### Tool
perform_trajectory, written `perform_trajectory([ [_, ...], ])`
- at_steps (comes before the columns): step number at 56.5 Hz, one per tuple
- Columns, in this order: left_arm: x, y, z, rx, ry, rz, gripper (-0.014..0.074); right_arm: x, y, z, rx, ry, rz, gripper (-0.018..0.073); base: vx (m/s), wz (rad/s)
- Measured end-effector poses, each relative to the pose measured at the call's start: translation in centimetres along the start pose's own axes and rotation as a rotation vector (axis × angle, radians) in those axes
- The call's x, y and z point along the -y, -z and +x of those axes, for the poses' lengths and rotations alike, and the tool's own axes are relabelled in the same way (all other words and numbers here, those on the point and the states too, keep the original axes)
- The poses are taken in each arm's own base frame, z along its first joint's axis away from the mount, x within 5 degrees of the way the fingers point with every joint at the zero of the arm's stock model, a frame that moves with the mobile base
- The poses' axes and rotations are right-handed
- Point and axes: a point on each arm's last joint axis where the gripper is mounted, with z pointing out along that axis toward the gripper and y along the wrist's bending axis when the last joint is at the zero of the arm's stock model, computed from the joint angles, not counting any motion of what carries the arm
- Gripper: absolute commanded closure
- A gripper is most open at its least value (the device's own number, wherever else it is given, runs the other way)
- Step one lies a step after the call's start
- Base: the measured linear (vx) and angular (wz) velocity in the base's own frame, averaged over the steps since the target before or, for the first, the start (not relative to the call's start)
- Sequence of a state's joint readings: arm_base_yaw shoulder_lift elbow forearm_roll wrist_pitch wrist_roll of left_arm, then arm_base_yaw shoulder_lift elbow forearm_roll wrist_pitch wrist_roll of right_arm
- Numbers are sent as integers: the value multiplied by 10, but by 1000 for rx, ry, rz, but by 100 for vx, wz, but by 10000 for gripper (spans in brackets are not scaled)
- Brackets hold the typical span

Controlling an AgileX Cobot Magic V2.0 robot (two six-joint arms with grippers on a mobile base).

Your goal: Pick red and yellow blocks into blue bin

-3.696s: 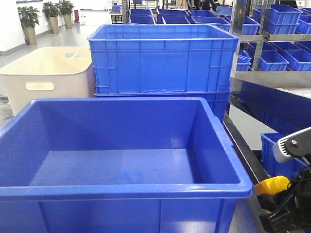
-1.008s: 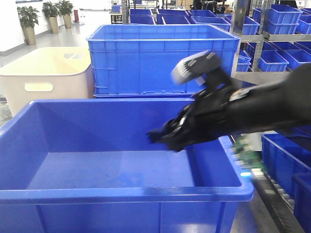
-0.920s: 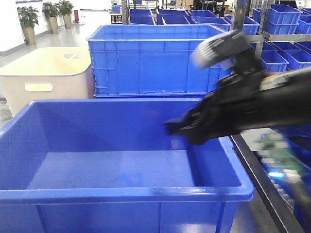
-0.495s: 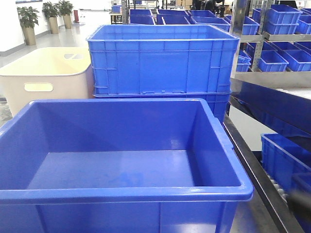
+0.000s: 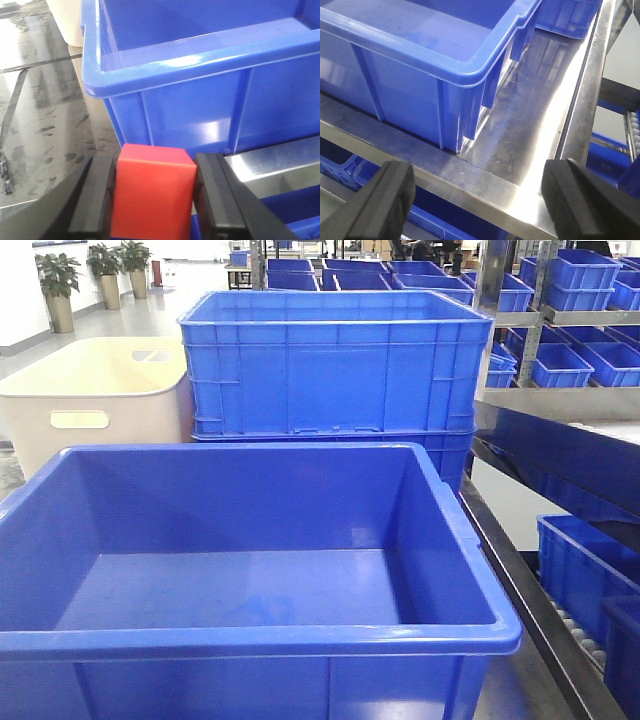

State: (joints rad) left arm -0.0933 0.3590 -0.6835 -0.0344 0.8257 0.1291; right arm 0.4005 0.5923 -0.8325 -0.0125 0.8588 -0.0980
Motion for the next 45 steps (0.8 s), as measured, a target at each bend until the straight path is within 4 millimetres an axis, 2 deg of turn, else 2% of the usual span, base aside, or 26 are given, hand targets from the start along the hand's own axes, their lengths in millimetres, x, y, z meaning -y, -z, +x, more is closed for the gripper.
perform_trajectory([
  [6, -1, -5, -6, 2, -9, -1, 325, 0, 0, 0, 0, 0, 0, -6, 0, 0],
  [11, -1, -9, -21, -2, -43, 15, 325, 0, 0, 0, 0, 0, 0, -6, 0, 0],
  [16, 0, -17, -43, -2, -82, 56, 325, 0, 0, 0, 0, 0, 0, -6, 0, 0],
  [17, 2, -24, -56, -3, -109, 92, 325, 0, 0, 0, 0, 0, 0, -6, 0, 0],
  [23, 7, -45, -84, -24, -152, 166, 325, 0, 0, 0, 0, 0, 0, -6, 0, 0],
  [30, 13, -80, -116, -60, -173, 217, 325, 0, 0, 0, 0, 0, 0, -6, 0, 0],
  [34, 15, -109, -131, -98, -176, 228, 325, 0, 0, 0, 0, 0, 0, -6, 0, 0],
  [40, 17, -158, -142, -175, -174, 240, 317, 0, 0, 0, 0, 0, 0, -6, 0, 0],
  [45, 20, -196, -148, -236, -174, 251, 267, 0, 0, 0, 0, 0, 0, -6, 0, 0],
])
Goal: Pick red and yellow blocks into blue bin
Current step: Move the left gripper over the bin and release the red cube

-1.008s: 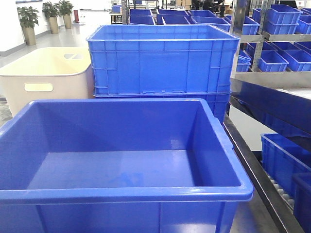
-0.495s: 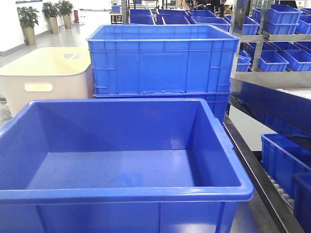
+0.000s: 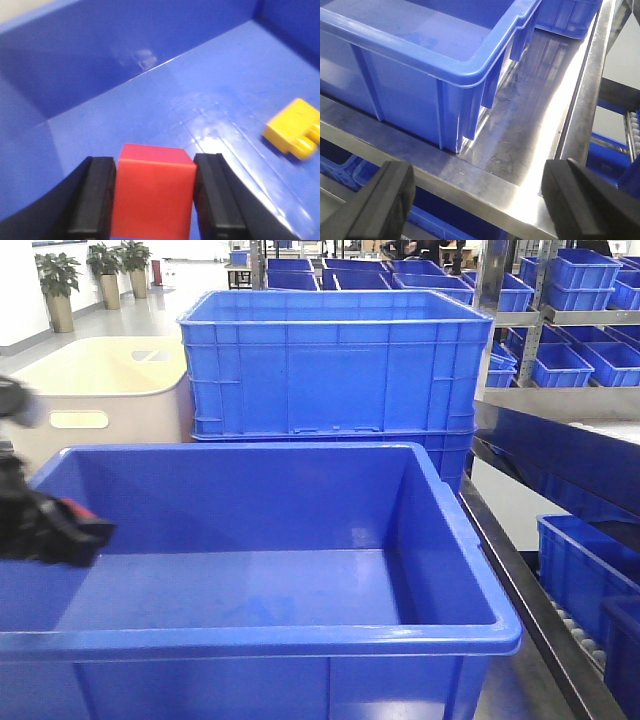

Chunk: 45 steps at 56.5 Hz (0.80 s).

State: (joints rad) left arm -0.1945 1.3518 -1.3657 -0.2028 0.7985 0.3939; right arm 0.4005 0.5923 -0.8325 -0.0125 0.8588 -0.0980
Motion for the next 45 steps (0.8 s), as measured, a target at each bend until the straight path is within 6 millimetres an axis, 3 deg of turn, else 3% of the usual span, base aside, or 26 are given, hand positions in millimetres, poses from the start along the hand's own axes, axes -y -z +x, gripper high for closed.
perform_trajectory([
  [11, -11, -65, -14, -158, 9, 59, 56, 0, 0, 0, 0, 0, 0, -6, 0, 0],
  [21, -13, -87, -14, -226, 37, 81, -52, 0, 0, 0, 0, 0, 0, -6, 0, 0],
  [33, -12, -72, -19, -198, 34, 75, -36, 0, 0, 0, 0, 0, 0, -6, 0, 0],
  [41, -9, -33, -27, -133, 20, 62, -10, 0, 0, 0, 0, 0, 0, -6, 0, 0],
  [45, -4, -1, -31, -86, 16, 64, -9, 0, 0, 0, 0, 0, 0, -6, 0, 0],
])
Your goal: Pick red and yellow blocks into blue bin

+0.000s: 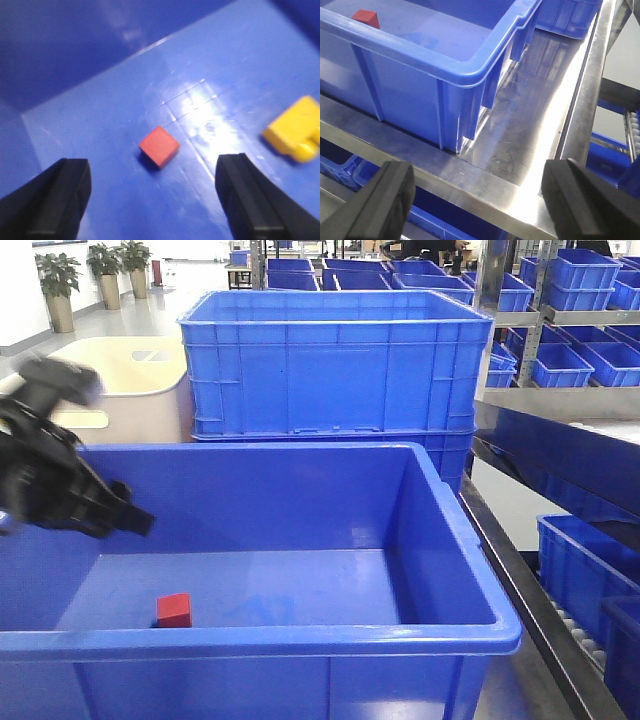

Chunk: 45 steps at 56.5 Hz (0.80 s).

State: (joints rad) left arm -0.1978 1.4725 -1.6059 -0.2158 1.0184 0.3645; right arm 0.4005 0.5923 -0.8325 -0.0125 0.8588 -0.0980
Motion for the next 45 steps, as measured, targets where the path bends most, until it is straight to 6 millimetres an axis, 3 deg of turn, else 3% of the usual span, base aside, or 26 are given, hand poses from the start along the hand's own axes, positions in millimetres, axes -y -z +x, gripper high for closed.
perform_trajectory([
  [10, 24, 74, 19, 121, -3, 21, -8, 0, 0, 0, 0, 0, 0, -6, 0, 0],
  [20, 49, 128, 72, 195, -18, 14, -4, 0, 0, 0, 0, 0, 0, -6, 0, 0],
  [26, 60, 138, 107, 194, -18, 18, 1, 0, 0, 0, 0, 0, 0, -6, 0, 0],
  [45, 86, 133, 212, 162, -14, 27, 4, 0, 0, 0, 2, 0, 0, -6, 0, 0],
])
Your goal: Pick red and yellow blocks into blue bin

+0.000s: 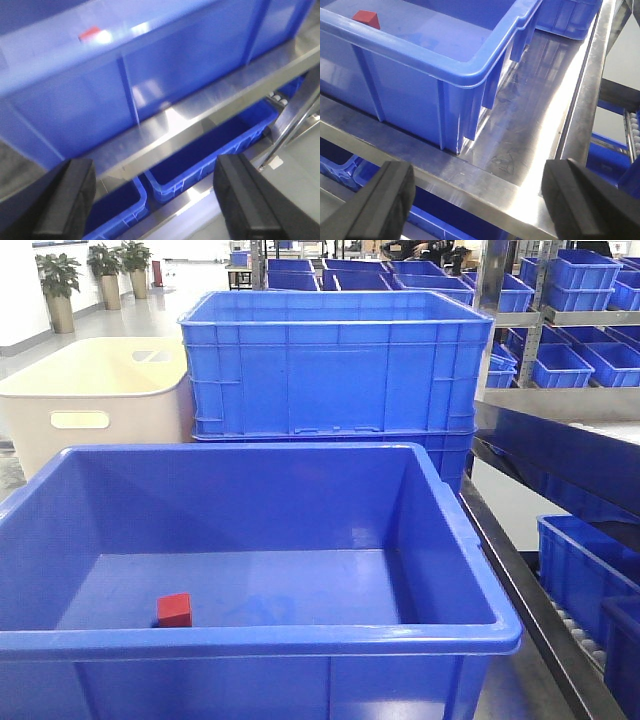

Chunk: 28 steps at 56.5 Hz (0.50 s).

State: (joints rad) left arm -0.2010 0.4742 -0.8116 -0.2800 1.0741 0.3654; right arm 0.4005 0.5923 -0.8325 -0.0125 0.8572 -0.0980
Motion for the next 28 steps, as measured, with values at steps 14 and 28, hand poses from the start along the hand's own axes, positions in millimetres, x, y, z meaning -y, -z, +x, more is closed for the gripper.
perform_trajectory([
  [14, 1, 6, 34, 12, 82, -91, 13, 0, 0, 3, -37, 0, -4, -4, 0, 0],
  [28, -10, 8, 38, 1, 236, -227, 213, -1, 0, 6, -70, -9, -7, 197, 0, 0],
])
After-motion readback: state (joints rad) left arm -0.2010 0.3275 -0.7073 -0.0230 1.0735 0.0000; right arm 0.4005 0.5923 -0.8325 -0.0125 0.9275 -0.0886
